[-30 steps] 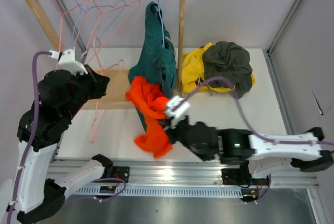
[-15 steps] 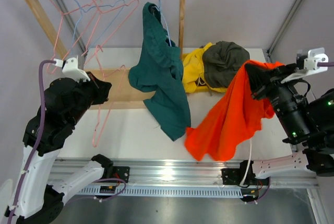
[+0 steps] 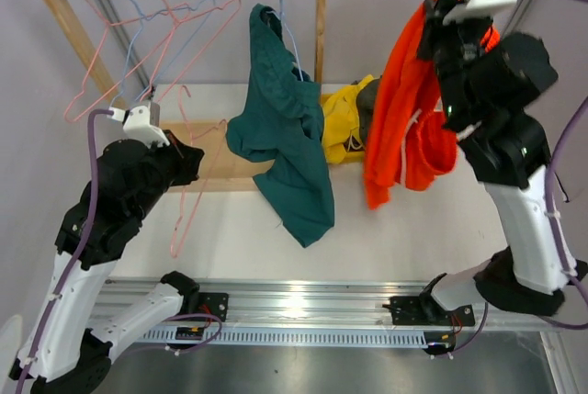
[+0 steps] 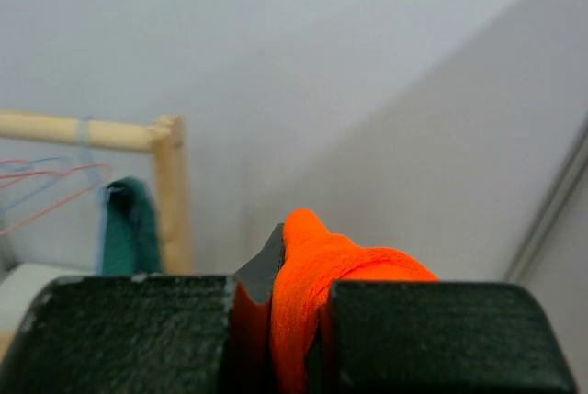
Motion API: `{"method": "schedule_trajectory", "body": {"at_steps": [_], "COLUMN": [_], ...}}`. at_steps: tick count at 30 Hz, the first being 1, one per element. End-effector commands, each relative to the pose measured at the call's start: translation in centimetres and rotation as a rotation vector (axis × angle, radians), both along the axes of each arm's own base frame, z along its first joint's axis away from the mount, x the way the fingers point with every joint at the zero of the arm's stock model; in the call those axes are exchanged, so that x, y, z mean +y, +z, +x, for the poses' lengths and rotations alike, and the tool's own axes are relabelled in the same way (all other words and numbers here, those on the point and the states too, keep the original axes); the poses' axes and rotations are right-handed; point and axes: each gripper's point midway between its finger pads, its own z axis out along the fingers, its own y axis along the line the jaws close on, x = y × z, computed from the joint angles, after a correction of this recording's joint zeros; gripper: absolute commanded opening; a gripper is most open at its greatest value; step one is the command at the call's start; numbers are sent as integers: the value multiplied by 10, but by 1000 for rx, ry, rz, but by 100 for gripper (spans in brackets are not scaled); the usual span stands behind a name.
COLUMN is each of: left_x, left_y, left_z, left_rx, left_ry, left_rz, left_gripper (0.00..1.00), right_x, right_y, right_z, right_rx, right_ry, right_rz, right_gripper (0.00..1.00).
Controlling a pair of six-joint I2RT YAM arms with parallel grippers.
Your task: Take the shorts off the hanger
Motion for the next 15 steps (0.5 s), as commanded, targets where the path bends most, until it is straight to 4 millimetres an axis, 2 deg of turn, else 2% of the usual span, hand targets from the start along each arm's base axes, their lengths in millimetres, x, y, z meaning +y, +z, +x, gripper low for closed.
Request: {"method": "schedule_trajectory", "body": {"at_steps": [1, 2, 3, 4, 5, 6, 7, 8, 9, 11, 12, 13, 14, 15], "left_x": [-7, -6, -3, -2, 0, 0, 0, 1, 2, 4, 5, 7, 8, 7], "left_y": [10, 10, 10, 11, 16, 17, 19, 20, 25, 28, 30, 34, 36, 37], "left_z": [7, 7, 8, 9, 8, 8, 8, 7, 5, 3, 2, 1, 1, 3], "left_rx": [-57, -58, -61, -65, -76, -77, -78, -80, -86, -92, -95, -105, -109, -109], "left_ry": [-33, -32, -18, -12, -8, -11, -16, -15, -17, -12, -8, 0, 3, 5], "left_rz": [5, 13, 23, 37, 36, 40, 48, 49, 49, 53, 53, 49, 48, 48], "left_gripper": [0, 0, 0, 0, 0, 0, 0, 0, 0, 0, 0, 0, 0, 0], "right_x": [-29, -32, -32, -57, -58, -58, -68, -69, -63, -63, -52, -44, -40, -31], "right_y": [46, 40, 42, 39, 36, 32, 40, 33, 6, -16, -56, -78, -90, -156], "right_z": [27, 56, 70, 91, 117, 132, 140, 156, 193, 221, 250, 261, 271, 293], "right_rx": [-153, -141, -156, -156, -175, -176, -210, -200, -140, -104, -14, 32, 23, 143], "right_ry": [55, 30, 69, 31, 39, 61, 46, 40, 46, 71, 115, 159, 194, 213], "right_rz": [61, 72, 79, 131, 150, 151, 167, 162, 172, 192, 223, 240, 260, 302], "right_gripper": [0, 0, 0, 0, 0, 0, 0, 0, 0, 0, 0, 0, 0, 0]}}
